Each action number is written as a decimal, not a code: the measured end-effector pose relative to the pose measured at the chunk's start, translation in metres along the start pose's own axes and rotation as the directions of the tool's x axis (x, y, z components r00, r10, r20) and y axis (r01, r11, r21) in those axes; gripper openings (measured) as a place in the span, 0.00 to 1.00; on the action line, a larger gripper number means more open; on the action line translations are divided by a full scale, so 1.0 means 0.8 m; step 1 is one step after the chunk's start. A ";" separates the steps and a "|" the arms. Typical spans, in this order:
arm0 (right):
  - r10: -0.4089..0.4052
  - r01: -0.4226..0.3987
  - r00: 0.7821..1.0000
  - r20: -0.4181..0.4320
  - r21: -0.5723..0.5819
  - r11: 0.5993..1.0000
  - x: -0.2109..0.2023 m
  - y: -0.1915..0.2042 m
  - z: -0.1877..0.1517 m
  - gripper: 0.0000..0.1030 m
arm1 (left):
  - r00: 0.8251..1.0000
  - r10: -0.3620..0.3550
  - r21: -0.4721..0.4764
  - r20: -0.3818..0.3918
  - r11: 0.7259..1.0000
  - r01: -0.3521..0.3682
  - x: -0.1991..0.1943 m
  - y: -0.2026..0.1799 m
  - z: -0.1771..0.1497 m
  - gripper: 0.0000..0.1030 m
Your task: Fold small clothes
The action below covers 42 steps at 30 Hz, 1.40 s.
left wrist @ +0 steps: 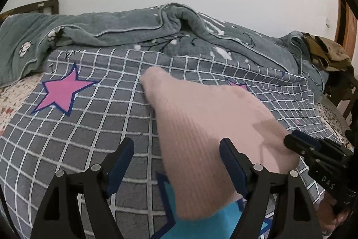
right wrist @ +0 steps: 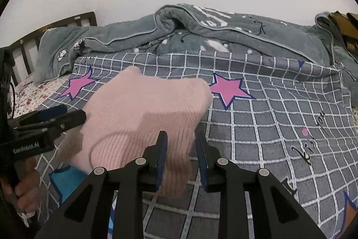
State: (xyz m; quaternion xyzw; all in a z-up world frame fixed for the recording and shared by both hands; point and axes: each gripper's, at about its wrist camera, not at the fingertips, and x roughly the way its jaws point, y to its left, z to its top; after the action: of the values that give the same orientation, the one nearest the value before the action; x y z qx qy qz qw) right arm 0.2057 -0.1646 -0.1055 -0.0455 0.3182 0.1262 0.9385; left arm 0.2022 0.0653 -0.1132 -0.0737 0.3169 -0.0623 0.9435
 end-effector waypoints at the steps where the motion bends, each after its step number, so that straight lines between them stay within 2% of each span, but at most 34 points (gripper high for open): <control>1: -0.001 0.001 1.000 -0.003 0.001 1.000 -0.001 0.000 -0.001 0.26 | 1.000 0.005 -0.005 -0.003 1.000 -0.005 -0.001 0.001 -0.003 0.76; 4: -0.002 0.002 1.000 -0.017 0.010 1.000 -0.004 -0.002 -0.006 0.31 | 1.000 0.015 0.002 -0.008 1.000 -0.015 -0.005 -0.003 -0.012 0.76; 8: -0.014 0.014 0.999 -0.033 0.012 1.000 -0.008 -0.003 -0.012 0.31 | 0.999 0.043 0.029 -0.025 0.999 -0.042 -0.011 -0.011 -0.028 0.77; 13: -0.025 0.027 0.999 -0.047 0.024 0.999 -0.019 -0.007 -0.025 0.34 | 0.998 0.042 0.027 -0.050 0.999 -0.040 -0.019 -0.014 -0.044 0.77; 18: -0.059 0.061 0.997 -0.045 0.036 0.998 -0.037 -0.011 -0.037 0.35 | 0.996 0.067 0.012 -0.051 0.998 -0.066 -0.038 -0.015 -0.051 0.77; 29: -0.062 0.068 0.995 -0.084 0.071 0.995 -0.074 -0.017 -0.045 0.36 | 0.995 0.083 -0.026 -0.052 0.996 -0.084 -0.081 -0.010 -0.052 0.77; 30: -0.065 0.071 0.994 -0.086 0.069 0.995 -0.080 -0.015 -0.045 0.38 | 0.995 0.082 -0.026 -0.049 0.996 -0.084 -0.086 -0.011 -0.051 0.77; 32: -0.068 0.073 0.994 -0.084 0.066 0.995 -0.090 -0.014 -0.044 0.60 | 0.994 0.098 -0.016 -0.045 0.995 -0.098 -0.097 -0.016 -0.048 0.79; 37: -0.074 0.076 0.997 -0.030 0.061 0.995 -0.126 -0.007 -0.044 0.76 | 0.992 0.126 0.012 -0.016 0.992 -0.126 -0.124 -0.030 -0.045 0.83; 42: -0.091 0.090 0.996 0.004 0.071 0.993 -0.161 -0.004 -0.040 0.83 | 0.993 0.119 0.025 0.012 0.993 -0.119 -0.158 -0.044 -0.042 0.87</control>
State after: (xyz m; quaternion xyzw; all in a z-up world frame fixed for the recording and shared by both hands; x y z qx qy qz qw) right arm 0.0893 -0.2001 -0.0524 -0.0259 0.3166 0.0724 0.9454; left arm 0.0793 0.0480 -0.0585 -0.0429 0.3149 -0.0095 0.9481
